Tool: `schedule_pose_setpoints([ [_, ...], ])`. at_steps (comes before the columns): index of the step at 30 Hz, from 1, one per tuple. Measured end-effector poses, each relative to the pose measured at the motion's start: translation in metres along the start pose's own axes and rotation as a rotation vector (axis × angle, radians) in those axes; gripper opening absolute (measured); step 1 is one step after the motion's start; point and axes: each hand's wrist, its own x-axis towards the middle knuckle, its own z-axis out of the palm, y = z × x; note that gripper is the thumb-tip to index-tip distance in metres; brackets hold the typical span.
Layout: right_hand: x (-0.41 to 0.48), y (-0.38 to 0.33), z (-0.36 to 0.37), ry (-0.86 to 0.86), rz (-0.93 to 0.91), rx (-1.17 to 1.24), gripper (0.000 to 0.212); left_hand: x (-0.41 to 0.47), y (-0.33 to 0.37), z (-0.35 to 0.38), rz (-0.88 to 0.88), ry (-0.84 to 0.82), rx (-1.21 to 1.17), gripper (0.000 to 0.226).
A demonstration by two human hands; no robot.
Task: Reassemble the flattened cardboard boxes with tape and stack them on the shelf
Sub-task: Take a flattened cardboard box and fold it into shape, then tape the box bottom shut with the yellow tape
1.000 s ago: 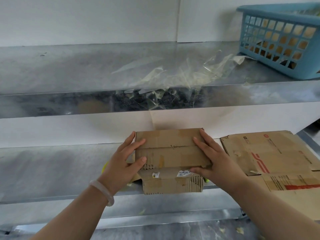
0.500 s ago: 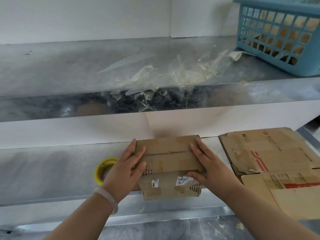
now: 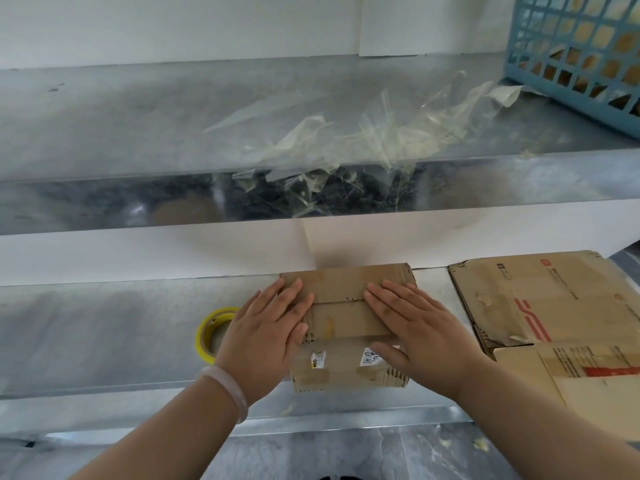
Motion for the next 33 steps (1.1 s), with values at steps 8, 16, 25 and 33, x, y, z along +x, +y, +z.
schedule_pose_setpoints([
  [8,0.002,-0.001,0.000,-0.024,0.028,-0.009,0.068,-0.030,-0.053,0.004,-0.295,0.103,-0.489,0.058],
  [16,0.002,-0.005,0.000,0.008,0.048,0.026,0.067,-0.068,-0.106,0.049,-0.167,-0.069,0.020,0.035],
  [25,0.002,-0.010,0.004,0.036,0.072,-0.006,0.067,-0.019,-0.052,-0.092,-0.219,0.236,-0.871,0.017],
  [33,0.000,-0.011,0.003,0.044,0.060,-0.021,0.066,0.072,0.026,-0.086,-0.078,-0.162,-0.773,0.019],
])
